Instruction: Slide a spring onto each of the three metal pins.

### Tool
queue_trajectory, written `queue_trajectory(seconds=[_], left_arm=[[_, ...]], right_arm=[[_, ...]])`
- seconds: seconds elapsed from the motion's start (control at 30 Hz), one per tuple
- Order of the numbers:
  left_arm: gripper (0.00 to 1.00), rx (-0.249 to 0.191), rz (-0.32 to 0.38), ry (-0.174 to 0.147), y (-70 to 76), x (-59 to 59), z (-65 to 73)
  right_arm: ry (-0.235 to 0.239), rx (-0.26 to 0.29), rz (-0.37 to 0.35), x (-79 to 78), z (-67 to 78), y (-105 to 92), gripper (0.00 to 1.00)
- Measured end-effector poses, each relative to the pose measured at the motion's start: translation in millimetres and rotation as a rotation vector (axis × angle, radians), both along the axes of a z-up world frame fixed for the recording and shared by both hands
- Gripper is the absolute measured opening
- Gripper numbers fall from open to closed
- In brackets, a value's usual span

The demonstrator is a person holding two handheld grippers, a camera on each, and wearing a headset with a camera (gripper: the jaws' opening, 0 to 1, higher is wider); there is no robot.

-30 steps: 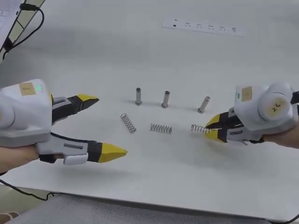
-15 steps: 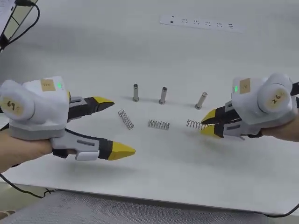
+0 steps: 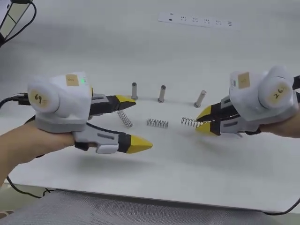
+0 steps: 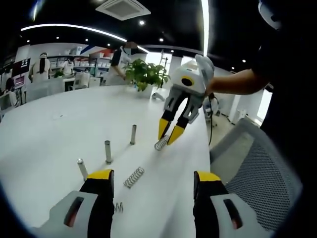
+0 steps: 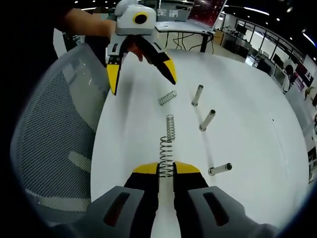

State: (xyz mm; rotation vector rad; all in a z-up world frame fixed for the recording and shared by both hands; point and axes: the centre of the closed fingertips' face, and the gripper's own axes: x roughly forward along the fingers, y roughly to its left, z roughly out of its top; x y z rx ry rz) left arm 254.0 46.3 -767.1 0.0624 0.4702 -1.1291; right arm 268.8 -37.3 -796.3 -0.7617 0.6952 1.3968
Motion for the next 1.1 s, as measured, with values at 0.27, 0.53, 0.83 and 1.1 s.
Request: queue_trajectory(seconds=[0.27, 0.53, 0.83, 1.1], left_arm=[[0.5, -0.028, -0.048, -0.019, -22.5, 3.9, 2.8], [0.47, -0.073, -0.049, -0.015, -36.6, 9.3, 7.3], [0.39, -0.083, -0.067, -0.026, -46.6, 10.6, 8.5], [0.33, -0.085, -0.078, -0.04, -54.5, 12.9, 9.9]], right_arm=[[0.0, 0.007, 0.019, -4.6, 3.4, 2.9, 0.08], [-0.006, 0.017, 0.031, -6.6, 8.5, 5.9, 0.08], [-0.012, 0.03, 0.053, -9.6, 14.3, 10.3, 0.08], [-0.014, 0.042, 0.068, -11.0, 18.2, 13.6, 0.08]])
